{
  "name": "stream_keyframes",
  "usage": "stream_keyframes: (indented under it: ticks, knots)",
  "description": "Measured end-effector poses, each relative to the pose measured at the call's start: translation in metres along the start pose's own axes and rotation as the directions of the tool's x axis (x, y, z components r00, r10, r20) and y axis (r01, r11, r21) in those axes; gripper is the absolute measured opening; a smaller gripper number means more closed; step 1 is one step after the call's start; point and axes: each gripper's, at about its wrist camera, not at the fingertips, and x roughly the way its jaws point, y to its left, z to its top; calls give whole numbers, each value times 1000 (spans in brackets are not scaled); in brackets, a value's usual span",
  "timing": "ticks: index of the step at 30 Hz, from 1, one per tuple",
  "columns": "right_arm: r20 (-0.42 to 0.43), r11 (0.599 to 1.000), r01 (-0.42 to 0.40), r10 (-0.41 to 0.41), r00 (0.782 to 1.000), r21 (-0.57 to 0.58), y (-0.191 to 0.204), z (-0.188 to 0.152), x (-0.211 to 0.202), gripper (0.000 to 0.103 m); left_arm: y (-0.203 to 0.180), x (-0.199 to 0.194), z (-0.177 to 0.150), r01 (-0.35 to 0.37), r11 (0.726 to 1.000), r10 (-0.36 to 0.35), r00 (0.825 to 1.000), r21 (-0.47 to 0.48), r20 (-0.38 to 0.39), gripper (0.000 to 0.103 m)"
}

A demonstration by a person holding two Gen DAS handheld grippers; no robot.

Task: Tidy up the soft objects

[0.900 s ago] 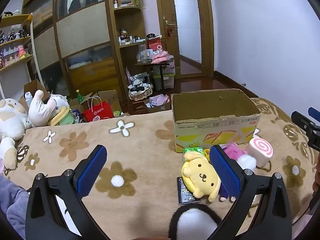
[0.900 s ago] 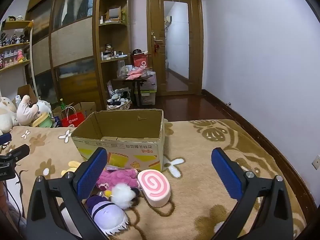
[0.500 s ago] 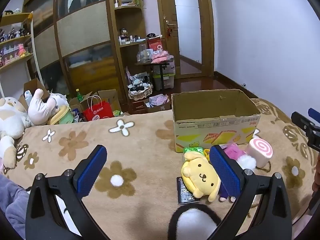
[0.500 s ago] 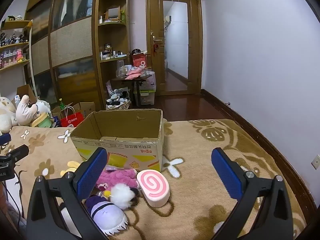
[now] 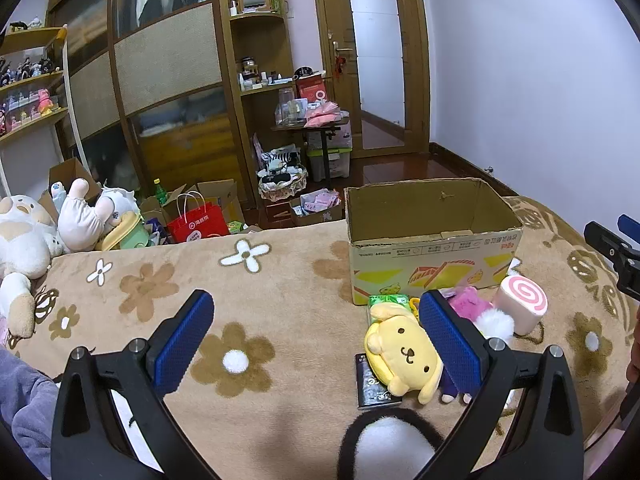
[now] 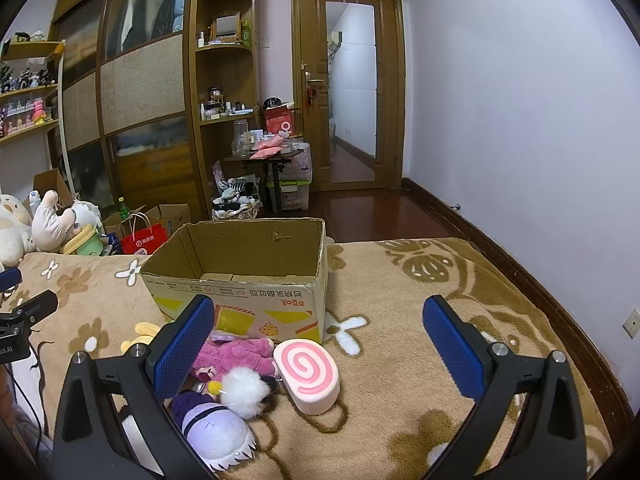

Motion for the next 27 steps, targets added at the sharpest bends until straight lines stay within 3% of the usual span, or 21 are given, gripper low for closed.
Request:
stream_keyframes:
  ticks: [27]
  knots:
    - [-2,1000,1,-1,1000,1,0,0,0,103,-2,-4,-1,-1,1000,1,1000,6,15,101]
